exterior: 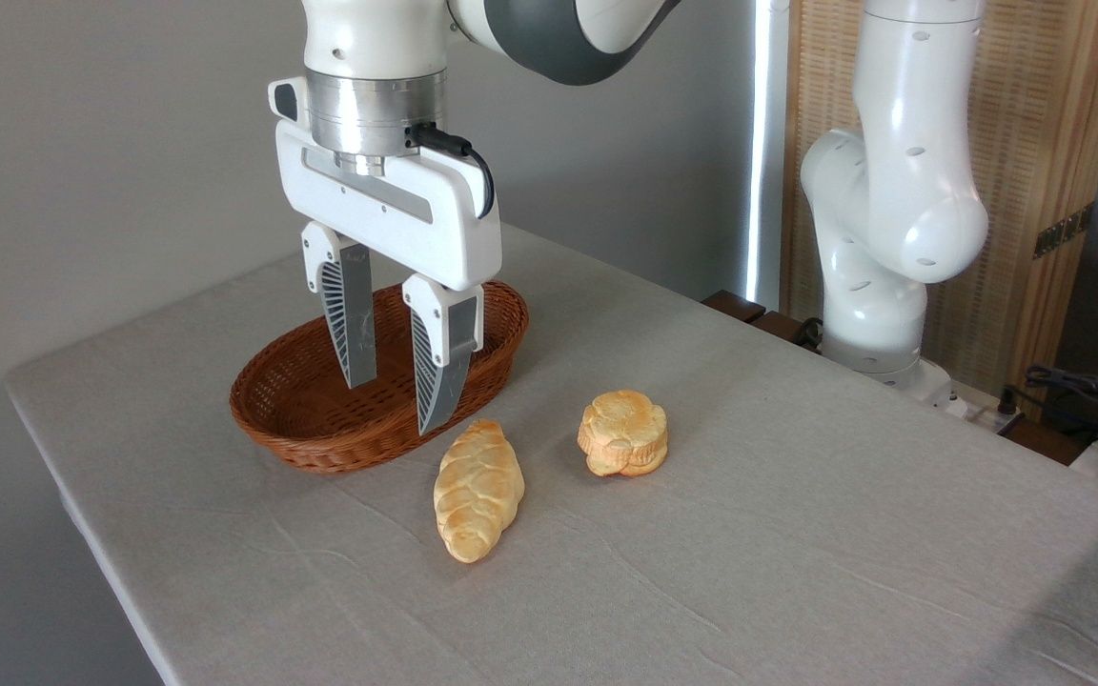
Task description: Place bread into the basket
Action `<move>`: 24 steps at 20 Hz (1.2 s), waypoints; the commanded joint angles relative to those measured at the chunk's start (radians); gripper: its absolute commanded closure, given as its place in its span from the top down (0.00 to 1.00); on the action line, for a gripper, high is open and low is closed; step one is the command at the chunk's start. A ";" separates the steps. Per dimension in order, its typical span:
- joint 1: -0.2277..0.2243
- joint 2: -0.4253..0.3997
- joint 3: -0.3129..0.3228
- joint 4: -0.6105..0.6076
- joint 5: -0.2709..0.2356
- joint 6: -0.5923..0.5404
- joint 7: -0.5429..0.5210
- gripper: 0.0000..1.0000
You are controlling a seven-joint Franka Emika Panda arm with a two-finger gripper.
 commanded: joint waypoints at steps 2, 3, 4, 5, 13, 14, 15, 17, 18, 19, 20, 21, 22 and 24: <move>-0.005 0.008 0.000 0.014 -0.025 -0.026 0.001 1.00; 0.004 0.008 -0.001 0.014 -0.025 -0.026 0.001 1.00; 0.038 0.008 -0.030 0.014 -0.026 -0.026 0.003 1.00; 0.085 0.008 -0.081 0.014 -0.026 -0.026 0.001 1.00; 0.333 0.011 -0.314 0.014 -0.061 -0.026 0.003 1.00; 0.365 0.011 -0.346 0.014 -0.065 -0.026 0.003 1.00; 0.392 0.011 -0.375 0.013 -0.065 -0.027 0.003 1.00; 0.402 0.011 -0.389 0.013 -0.065 -0.029 0.004 1.00; 0.400 0.011 -0.389 0.013 -0.065 -0.043 0.004 1.00; 0.399 0.011 -0.389 0.013 -0.065 -0.055 0.004 1.00; 0.399 0.011 -0.389 0.013 -0.065 -0.058 0.006 1.00; 0.399 0.011 -0.383 0.013 -0.066 -0.058 0.014 1.00; 0.399 0.010 -0.380 0.013 -0.068 -0.058 0.032 1.00; 0.399 0.013 -0.380 0.013 -0.072 -0.060 0.057 1.00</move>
